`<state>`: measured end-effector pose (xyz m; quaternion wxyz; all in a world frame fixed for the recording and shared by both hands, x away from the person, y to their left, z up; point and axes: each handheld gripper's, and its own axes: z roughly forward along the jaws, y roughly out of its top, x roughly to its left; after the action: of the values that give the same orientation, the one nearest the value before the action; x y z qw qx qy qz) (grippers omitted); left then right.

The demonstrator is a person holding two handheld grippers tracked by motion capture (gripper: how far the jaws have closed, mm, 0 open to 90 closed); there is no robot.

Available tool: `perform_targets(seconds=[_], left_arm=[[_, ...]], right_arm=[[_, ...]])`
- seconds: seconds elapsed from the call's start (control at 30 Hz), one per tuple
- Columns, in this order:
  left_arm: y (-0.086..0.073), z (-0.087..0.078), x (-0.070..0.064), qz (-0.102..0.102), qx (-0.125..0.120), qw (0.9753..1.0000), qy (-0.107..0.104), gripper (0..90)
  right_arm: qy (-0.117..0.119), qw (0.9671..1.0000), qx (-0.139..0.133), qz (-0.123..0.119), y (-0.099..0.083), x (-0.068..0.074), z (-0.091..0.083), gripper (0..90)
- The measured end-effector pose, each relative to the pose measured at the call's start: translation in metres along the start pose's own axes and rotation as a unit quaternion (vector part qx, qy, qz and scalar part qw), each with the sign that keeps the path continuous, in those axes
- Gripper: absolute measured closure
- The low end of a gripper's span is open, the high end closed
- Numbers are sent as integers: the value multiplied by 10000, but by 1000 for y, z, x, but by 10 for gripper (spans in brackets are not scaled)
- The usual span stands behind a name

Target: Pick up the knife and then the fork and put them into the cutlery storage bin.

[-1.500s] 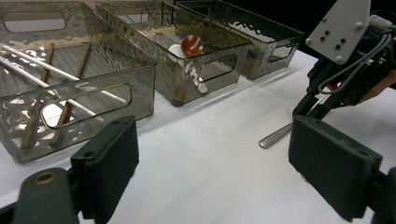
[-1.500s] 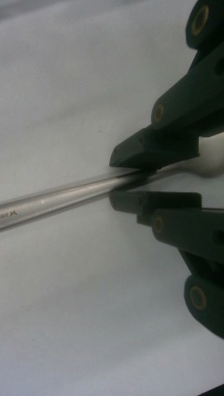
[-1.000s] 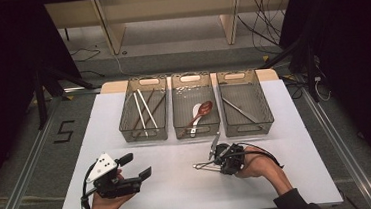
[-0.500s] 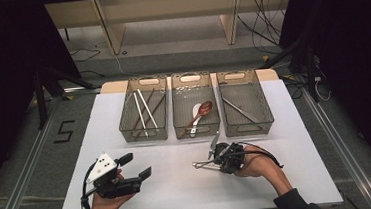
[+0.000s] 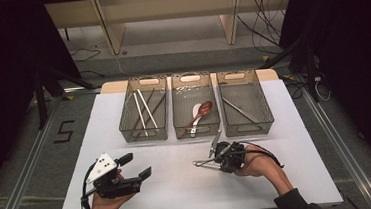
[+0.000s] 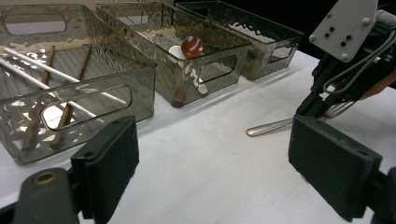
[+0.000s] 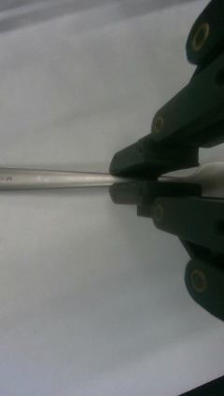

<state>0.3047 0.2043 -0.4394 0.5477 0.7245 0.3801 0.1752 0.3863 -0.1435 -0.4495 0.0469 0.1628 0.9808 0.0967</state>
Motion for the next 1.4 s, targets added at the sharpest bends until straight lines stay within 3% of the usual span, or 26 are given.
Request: perform_targets(seconds=[0.67,0.83,1.13,1.4], left_arm=[[0,0,1,1,-8,10000,20,157],[0,0,1,-3,-19,10000,14,157],[0,0,1,-22,-25,10000,11,157],[0,0,0,-42,-23,10000,11,157]], right_arm=[[-176,9986,-444,205,-4,-10,-26,848],[-215,9984,-458,255,-2,-14,-32,849],[-179,9991,-289,237,1,-16,-28,849],[-306,9987,-362,209,1,-21,-38,849]])
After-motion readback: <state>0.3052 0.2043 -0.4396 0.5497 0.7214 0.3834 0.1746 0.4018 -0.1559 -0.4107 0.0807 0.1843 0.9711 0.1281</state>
